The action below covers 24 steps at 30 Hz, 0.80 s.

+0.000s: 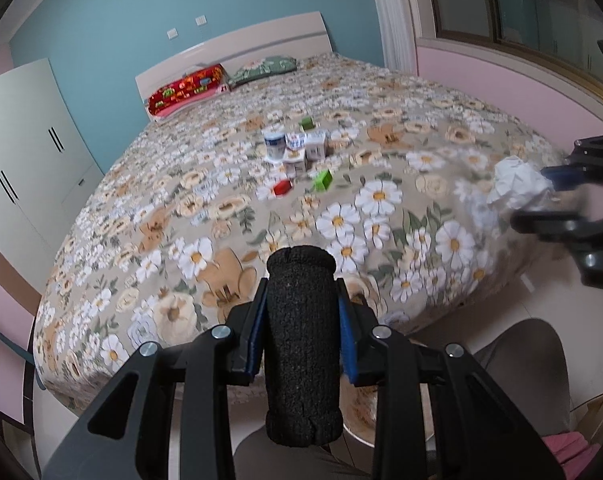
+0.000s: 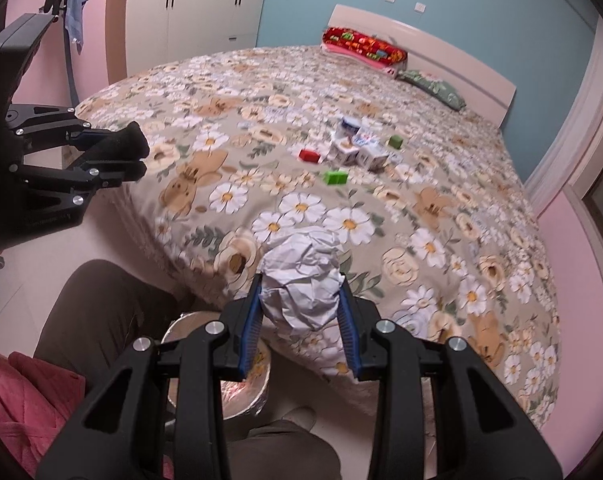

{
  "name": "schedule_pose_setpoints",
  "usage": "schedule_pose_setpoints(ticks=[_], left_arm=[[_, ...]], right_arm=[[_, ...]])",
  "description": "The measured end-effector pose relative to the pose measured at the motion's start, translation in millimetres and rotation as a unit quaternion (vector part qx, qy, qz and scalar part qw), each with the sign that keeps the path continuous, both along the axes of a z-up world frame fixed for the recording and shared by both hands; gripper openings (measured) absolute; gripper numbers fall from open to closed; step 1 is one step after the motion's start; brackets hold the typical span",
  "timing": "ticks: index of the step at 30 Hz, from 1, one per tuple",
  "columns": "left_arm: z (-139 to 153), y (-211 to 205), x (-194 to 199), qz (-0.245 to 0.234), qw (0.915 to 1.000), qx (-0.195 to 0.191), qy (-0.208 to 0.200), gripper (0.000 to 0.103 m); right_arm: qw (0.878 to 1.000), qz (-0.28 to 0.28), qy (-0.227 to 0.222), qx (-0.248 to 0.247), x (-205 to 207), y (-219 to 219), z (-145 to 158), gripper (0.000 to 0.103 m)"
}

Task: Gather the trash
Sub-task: 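Lift black cylinder and paper ball and carry both toward the trash bin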

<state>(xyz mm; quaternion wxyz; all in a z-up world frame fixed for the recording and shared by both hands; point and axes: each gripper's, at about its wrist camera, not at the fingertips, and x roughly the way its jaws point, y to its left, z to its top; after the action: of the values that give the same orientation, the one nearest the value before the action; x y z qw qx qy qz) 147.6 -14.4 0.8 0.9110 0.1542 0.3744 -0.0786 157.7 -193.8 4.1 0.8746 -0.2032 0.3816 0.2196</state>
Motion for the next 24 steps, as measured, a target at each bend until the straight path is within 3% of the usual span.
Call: schedule_pose_setpoints(ticks=[13, 24], left_arm=[[-72, -1, 1, -0.001, 0.9974, 0.001, 0.072, 0.033], [-139, -12, 4, -0.008, 0.9900, -0.001, 0.141, 0.033]], right_arm=[[0.997, 0.008, 0.072, 0.004, 3, 8, -72, 0.036], [0.990, -0.003, 0.138, 0.009, 8, 9, -139, 0.036]])
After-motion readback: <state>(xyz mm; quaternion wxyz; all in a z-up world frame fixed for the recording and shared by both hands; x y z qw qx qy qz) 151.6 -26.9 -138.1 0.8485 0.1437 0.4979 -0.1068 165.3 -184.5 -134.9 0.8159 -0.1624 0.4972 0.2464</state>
